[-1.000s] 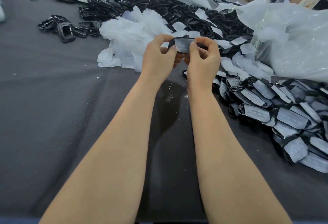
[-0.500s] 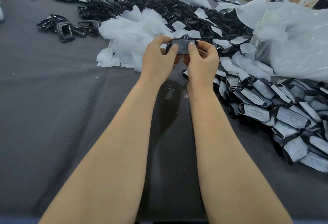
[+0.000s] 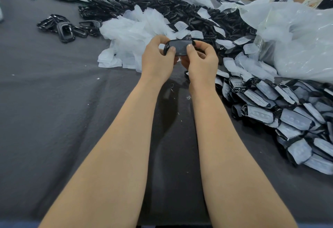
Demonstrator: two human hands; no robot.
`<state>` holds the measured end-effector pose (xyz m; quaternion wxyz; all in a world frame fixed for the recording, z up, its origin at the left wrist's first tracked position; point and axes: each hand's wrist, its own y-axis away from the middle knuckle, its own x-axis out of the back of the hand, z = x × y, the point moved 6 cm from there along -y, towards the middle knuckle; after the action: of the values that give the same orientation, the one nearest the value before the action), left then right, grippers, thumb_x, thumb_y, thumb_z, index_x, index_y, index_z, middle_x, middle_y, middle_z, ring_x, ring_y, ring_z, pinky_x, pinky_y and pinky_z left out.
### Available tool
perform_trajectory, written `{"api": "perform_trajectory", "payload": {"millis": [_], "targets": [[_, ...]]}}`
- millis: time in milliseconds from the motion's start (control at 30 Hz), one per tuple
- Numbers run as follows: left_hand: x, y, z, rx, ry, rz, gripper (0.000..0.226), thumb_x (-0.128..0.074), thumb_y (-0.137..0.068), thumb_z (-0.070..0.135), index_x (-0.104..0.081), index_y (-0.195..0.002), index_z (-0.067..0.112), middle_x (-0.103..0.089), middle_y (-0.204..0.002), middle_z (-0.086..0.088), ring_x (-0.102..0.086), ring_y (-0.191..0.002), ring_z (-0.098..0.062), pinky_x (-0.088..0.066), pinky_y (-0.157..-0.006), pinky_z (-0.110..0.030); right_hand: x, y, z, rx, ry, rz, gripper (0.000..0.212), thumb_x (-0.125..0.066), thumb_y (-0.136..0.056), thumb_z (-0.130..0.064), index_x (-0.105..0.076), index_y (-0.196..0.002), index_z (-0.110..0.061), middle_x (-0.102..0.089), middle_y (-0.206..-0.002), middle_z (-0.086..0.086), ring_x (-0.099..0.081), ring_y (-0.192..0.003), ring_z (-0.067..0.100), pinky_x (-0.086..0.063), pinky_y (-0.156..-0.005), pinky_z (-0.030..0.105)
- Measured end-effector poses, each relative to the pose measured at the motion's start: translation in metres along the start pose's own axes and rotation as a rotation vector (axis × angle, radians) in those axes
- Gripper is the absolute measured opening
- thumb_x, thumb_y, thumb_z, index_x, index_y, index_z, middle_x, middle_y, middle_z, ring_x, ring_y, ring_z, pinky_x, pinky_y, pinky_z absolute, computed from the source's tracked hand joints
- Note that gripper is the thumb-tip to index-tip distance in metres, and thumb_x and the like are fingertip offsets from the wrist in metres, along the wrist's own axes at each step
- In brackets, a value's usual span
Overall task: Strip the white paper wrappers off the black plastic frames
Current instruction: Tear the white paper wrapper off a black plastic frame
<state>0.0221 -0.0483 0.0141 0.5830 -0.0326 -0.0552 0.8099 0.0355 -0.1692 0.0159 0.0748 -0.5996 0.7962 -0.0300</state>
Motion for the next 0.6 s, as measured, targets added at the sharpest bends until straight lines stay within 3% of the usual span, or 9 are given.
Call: {"api": "perform_trajectory", "payload": {"millis": [133, 200, 267, 333, 500, 600], "targets": [[-0.0004, 0.0004, 0.0014, -0.016, -0.054, 0.008, 0.012, -0.052, -0.095, 0.01, -0.049, -0.099, 0.021, -0.068, -0.099, -0.016, -0.066, -0.079, -0.02, -0.057, -0.081, -0.035, -0.0037, 0.0002, 0.0017, -0.027, 0.077, -0.006, 0.011, -0.058, -0.092, -0.009, -0.059, -0.102, -0.005, -0.066, -0.092, 0.01, -0.066, -0.082, 0.022, -0.056, -0.084, 0.038], [-0.001, 0.0009, 0.0019, -0.023, -0.059, 0.007, 0.011, -0.052, -0.095, 0.01, -0.049, -0.098, 0.021, -0.068, -0.096, -0.015, -0.065, -0.074, -0.017, -0.057, -0.081, -0.035, -0.0027, 0.0005, 0.0021, -0.054, 0.035, -0.002, 0.004, -0.058, -0.091, -0.007, -0.059, -0.094, -0.006, -0.064, -0.087, 0.008, -0.063, -0.076, 0.018, -0.056, -0.075, 0.031], [-0.0006, 0.0008, 0.0017, -0.027, -0.061, 0.009, 0.011, -0.052, -0.095, 0.01, -0.05, -0.098, 0.02, -0.067, -0.093, -0.013, -0.063, -0.068, -0.013, -0.057, -0.078, -0.033, -0.0023, 0.001, 0.0024, -0.083, -0.03, -0.004, 0.011, -0.057, -0.091, -0.004, -0.055, -0.083, -0.012, -0.06, -0.079, 0.005, -0.058, -0.067, 0.013, -0.052, -0.063, 0.022], [0.0, 0.0001, 0.0014, -0.029, -0.061, 0.014, 0.01, -0.052, -0.095, 0.01, -0.049, -0.097, 0.02, -0.066, -0.092, -0.011, -0.062, -0.066, -0.011, -0.057, -0.077, -0.031, -0.0029, 0.0011, 0.0028, -0.093, -0.058, -0.012, 0.016, -0.057, -0.091, -0.003, -0.053, -0.079, -0.013, -0.058, -0.076, 0.004, -0.055, -0.065, 0.012, -0.048, -0.059, 0.02], [0.0, -0.0004, 0.0018, -0.031, -0.083, 0.017, 0.011, -0.052, -0.095, 0.011, -0.049, -0.097, 0.021, -0.066, -0.094, -0.011, -0.064, -0.072, -0.014, -0.057, -0.079, -0.033, -0.0023, 0.0014, 0.0034, -0.092, -0.019, 0.004, 0.009, -0.058, -0.093, -0.011, -0.057, -0.085, -0.011, -0.062, -0.083, 0.007, -0.059, -0.068, 0.013, -0.051, -0.061, 0.022], [-0.002, 0.0006, 0.0016, -0.016, -0.095, 0.002, 0.011, -0.053, -0.095, 0.012, -0.049, -0.095, 0.022, -0.067, -0.091, -0.011, -0.065, -0.077, -0.019, -0.056, -0.084, -0.039, -0.0007, -0.0012, 0.0027, -0.062, 0.061, 0.024, 0.015, -0.057, -0.094, -0.014, -0.054, -0.079, -0.016, -0.063, -0.089, 0.01, -0.062, -0.08, 0.021, -0.056, -0.078, 0.036]]}}
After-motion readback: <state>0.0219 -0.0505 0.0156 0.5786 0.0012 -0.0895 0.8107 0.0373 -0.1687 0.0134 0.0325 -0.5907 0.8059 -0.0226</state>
